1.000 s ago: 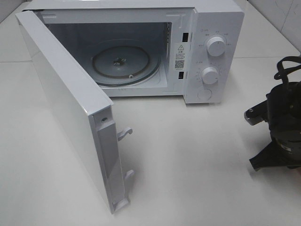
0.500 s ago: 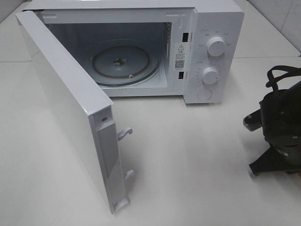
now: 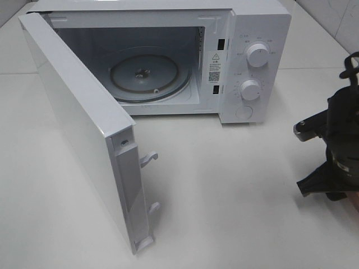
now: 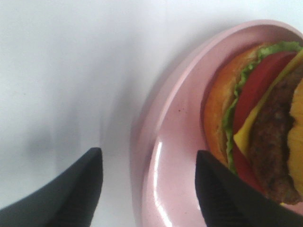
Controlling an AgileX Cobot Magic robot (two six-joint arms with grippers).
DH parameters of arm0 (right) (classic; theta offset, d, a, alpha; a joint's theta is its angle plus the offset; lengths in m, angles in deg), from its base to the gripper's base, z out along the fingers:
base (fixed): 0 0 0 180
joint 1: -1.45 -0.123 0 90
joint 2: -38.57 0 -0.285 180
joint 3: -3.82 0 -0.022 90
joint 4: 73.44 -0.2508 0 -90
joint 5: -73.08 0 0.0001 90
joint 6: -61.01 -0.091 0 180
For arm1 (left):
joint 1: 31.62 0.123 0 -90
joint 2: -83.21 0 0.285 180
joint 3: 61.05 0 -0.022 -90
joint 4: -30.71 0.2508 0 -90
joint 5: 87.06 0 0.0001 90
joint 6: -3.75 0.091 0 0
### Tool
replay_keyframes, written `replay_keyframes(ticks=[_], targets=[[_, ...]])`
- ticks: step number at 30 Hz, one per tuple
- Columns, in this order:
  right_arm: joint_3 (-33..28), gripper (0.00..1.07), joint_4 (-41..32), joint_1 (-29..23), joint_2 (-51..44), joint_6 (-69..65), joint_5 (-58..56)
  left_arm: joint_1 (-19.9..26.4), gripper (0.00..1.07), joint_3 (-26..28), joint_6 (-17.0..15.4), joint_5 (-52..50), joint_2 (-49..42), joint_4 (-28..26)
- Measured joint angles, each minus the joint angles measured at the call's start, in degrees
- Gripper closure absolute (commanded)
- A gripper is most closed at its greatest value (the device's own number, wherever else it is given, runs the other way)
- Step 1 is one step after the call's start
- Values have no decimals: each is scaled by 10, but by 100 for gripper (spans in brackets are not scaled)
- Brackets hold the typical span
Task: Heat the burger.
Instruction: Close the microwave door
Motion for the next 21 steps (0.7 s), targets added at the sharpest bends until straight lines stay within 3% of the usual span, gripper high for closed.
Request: replay_keyframes(ticks=[3,5,8,9,18,21], targets=[[-1,48,-41,0,-62,66,40,0,9,0,0,0,0,0],[0,33,-89,0,-111,134,73,0,9,0,0,0,0,0],[0,29,-105,0,-124,154,81,0,9,0,0,0,0,0],[1,24,-143,0,-156,202,98,0,9,0,0,0,0,0],[1,26,-301,0,-242,361,76,0,9,0,0,0,0,0],[1,26,-313,0,-248,376,74,0,9,0,0,0,0,0]])
